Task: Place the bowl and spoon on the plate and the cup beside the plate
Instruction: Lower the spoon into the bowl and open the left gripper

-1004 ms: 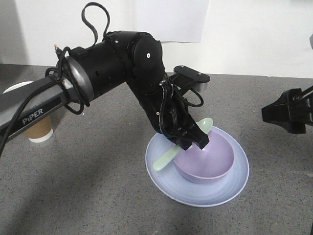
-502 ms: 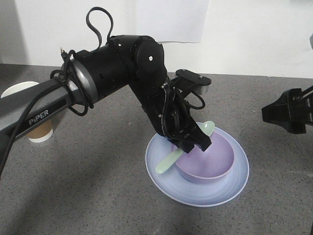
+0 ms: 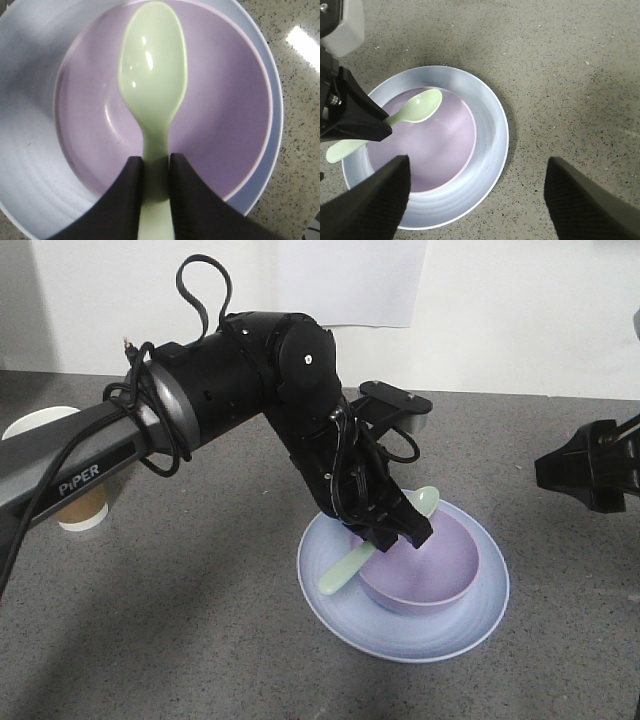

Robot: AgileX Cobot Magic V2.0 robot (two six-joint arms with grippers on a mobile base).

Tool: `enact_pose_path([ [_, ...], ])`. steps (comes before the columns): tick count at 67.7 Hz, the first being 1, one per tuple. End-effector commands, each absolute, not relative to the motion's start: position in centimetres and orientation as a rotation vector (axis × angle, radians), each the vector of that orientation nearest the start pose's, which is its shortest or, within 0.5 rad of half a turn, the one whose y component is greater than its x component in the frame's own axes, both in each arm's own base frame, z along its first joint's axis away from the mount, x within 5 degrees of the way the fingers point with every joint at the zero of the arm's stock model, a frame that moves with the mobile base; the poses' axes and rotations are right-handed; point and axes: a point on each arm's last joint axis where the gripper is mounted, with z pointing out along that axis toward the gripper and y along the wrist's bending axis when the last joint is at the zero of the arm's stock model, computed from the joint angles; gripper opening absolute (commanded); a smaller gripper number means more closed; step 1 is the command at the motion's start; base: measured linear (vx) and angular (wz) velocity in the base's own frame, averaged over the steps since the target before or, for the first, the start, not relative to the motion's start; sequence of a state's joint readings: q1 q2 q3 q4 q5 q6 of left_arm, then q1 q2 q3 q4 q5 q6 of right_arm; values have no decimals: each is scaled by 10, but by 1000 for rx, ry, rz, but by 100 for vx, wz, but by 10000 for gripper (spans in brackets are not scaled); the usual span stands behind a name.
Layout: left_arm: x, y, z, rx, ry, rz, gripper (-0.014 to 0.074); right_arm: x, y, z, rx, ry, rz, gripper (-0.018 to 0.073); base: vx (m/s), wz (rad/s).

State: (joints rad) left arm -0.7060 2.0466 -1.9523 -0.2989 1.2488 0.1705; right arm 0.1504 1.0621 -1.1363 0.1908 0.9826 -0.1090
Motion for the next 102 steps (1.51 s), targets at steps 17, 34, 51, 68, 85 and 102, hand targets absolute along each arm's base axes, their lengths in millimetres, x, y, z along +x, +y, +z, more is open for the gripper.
enact_pose_path([
  [17, 310, -304, 328, 1133, 2547, -604, 161, 197, 43, 399, -243, 2278, 254, 545, 0, 0],
  [34, 310, -304, 328, 1133, 2547, -604, 278, 197, 43, 399, -243, 2278, 254, 545, 0, 0],
  [51, 310, -304, 328, 1133, 2547, -604, 424, 197, 43, 399, -243, 2278, 254, 545, 0, 0],
  [68, 310, -304, 331, 1130, 2536, -604, 494, 197, 43, 399, -243, 2278, 254, 545, 0, 0],
  [85, 318, -292, 371, 980, 2448, -456, 492, 197, 43, 398, -245, 2285, 253, 545, 0, 0],
  [102, 328, -240, 413, 779, 2390, -359, 492, 197, 43, 398, -245, 2285, 253, 545, 0, 0],
])
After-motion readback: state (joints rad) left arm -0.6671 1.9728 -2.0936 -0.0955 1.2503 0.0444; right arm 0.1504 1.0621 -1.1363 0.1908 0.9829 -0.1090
